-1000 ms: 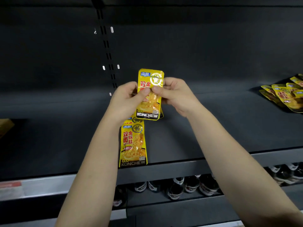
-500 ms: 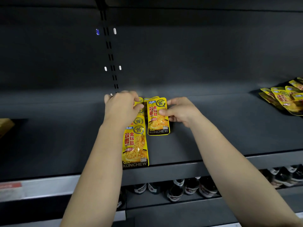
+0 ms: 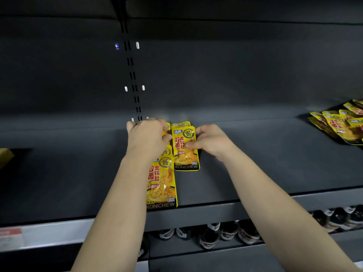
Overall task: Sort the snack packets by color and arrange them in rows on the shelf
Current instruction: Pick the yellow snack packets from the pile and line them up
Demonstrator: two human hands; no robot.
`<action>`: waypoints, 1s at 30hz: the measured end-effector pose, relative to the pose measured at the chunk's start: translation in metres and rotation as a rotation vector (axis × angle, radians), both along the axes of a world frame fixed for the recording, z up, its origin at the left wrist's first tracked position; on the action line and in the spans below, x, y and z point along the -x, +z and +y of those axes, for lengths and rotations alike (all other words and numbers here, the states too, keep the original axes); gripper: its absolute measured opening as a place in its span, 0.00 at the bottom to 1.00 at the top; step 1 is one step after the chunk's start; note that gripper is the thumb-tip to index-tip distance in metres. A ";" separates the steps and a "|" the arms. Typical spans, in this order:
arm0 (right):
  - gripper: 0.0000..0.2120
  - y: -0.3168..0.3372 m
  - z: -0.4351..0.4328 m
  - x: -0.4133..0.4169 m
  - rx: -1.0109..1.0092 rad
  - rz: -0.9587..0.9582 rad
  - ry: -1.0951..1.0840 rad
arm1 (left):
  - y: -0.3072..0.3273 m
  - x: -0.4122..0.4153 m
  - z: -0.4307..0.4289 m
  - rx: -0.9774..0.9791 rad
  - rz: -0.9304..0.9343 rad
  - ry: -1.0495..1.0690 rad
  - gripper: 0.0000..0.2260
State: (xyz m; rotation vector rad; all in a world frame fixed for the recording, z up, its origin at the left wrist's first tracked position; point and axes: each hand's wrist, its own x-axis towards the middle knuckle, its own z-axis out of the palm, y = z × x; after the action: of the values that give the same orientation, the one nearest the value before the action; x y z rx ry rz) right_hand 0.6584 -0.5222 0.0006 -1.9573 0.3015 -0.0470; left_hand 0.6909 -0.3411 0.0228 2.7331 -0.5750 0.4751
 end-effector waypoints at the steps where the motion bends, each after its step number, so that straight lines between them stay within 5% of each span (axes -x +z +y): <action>1: 0.17 -0.001 0.000 -0.001 0.006 0.008 -0.003 | 0.000 0.000 0.000 0.003 0.002 0.000 0.08; 18: 0.24 0.003 -0.002 0.005 0.278 -0.060 -0.011 | 0.002 0.001 -0.005 0.031 0.024 -0.029 0.07; 24: 0.11 0.012 -0.022 0.032 0.192 -0.076 0.076 | 0.020 0.016 -0.015 -0.050 -0.036 -0.117 0.10; 30: 0.11 0.026 -0.069 0.086 0.540 -0.112 -0.021 | 0.041 0.053 -0.068 -0.080 -0.095 -0.342 0.13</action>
State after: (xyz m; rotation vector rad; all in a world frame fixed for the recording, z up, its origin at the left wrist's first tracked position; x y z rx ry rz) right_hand 0.5727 -0.5914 0.0268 -2.4744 0.2520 -0.2754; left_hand 0.6381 -0.4093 0.0641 2.6167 -1.0828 0.5051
